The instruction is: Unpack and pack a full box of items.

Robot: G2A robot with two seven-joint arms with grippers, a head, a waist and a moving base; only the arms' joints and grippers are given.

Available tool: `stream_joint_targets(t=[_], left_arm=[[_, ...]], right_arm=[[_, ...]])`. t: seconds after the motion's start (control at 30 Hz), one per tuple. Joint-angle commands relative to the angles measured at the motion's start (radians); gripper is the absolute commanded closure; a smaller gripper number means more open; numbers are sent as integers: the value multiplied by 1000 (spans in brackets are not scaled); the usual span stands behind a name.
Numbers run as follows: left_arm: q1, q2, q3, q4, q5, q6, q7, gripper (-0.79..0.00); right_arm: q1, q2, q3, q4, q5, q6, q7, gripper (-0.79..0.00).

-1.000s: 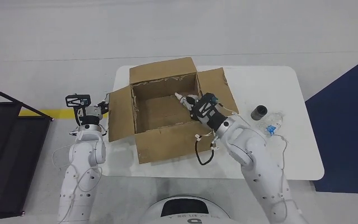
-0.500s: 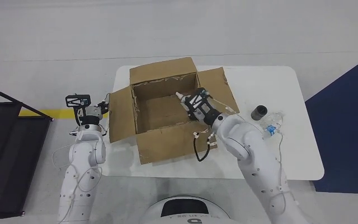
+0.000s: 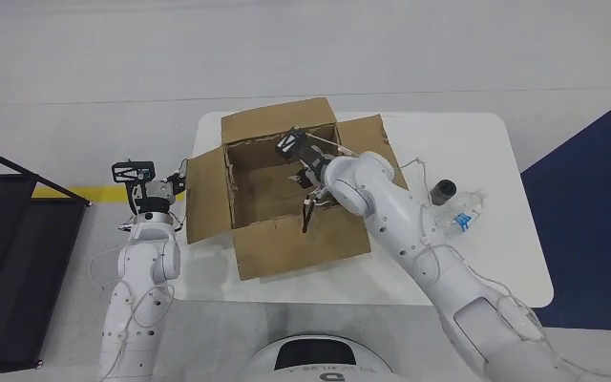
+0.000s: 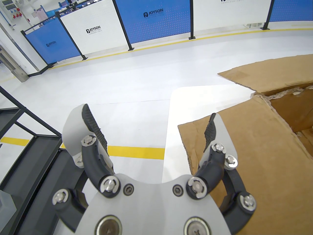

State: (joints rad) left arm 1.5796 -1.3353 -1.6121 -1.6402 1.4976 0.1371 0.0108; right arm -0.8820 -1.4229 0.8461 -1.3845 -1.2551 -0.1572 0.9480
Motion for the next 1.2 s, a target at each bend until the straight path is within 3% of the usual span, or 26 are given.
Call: stream_joint_targets(t=[0.0,0.13,0.5,0.63,1.1,1.17], left_arm=[[0,0,0,0,0,0,0,-785],[0,0,0,0,0,0,0,-785],[0,0,0,0,0,0,0,-785],[0,0,0,0,0,0,0,-785],[0,0,0,0,0,0,0,-785],[0,0,0,0,0,0,0,-785]], right_arm=[[33,-10,-18,58,5,1,0,-560],[108,-36,-56,204,36,-2,-11,-496],[240,-112,-147,527,98,-29,-55,-471],[273,-141,-175,608,134,-66,-54,-391],[344,-215,-228,807,176,-105,-65,-326],[351,-223,-233,826,176,-107,-68,-179]])
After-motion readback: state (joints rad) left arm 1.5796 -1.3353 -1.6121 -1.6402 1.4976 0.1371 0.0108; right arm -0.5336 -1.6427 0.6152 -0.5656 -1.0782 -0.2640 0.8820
